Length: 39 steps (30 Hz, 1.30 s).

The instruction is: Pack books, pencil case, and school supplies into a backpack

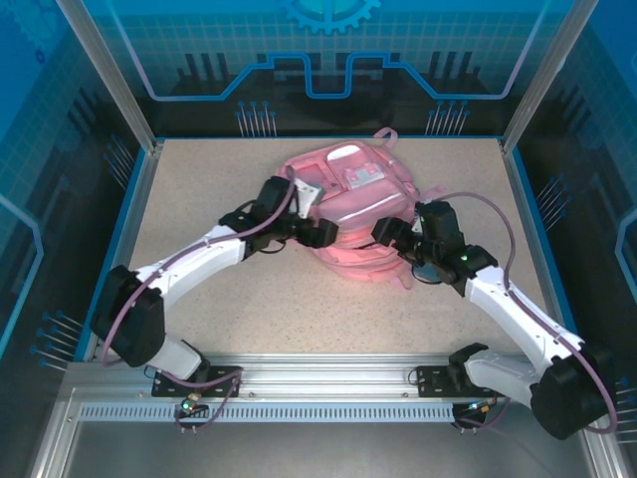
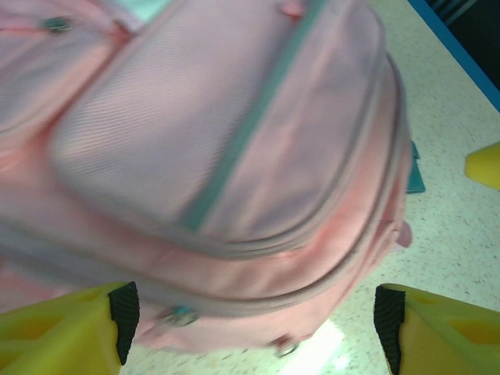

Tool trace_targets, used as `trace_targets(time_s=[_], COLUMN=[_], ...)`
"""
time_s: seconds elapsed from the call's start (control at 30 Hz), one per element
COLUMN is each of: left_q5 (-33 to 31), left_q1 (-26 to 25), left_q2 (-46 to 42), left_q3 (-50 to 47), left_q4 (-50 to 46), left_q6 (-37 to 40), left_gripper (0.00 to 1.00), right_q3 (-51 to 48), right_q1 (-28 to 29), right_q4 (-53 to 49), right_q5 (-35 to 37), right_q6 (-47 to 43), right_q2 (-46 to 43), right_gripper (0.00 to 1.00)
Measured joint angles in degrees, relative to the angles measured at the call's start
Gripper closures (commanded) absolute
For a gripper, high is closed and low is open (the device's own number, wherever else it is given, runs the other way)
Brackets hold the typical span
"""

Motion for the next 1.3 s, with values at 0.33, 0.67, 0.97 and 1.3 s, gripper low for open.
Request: trace_targets(time_s=[0.33, 0.67, 0.97, 1.3], left_q5=[6.27, 7.21, 7.65, 7.69], left_q1=[3.61, 3.61, 3.61, 3.56], left_q2=[-1.6, 7.02, 11.1, 11.06], left_q3=[-10.8, -9.68, -6.36, -6.51], left_q4=[3.56, 8.09, 8.61, 8.7], left_q6=[1.6, 6.38, 9.33, 10.71], left_gripper=[0.36, 0.52, 0.67, 0.94], right_q3=[2.4, 3.48, 3.48, 3.48], right_q1=[-0.07, -0.33, -0.33, -0.33], right_q4=[2.05, 2.4, 2.43, 2.45], right_q5=[-7.04, -8.09, -8.5, -8.96], right_q6=[3.17, 3.93, 3.93, 3.76], right_q2=[10.43, 12.68, 13.64, 15.37], right_gripper=[0.23, 0.28, 0.33, 0.46])
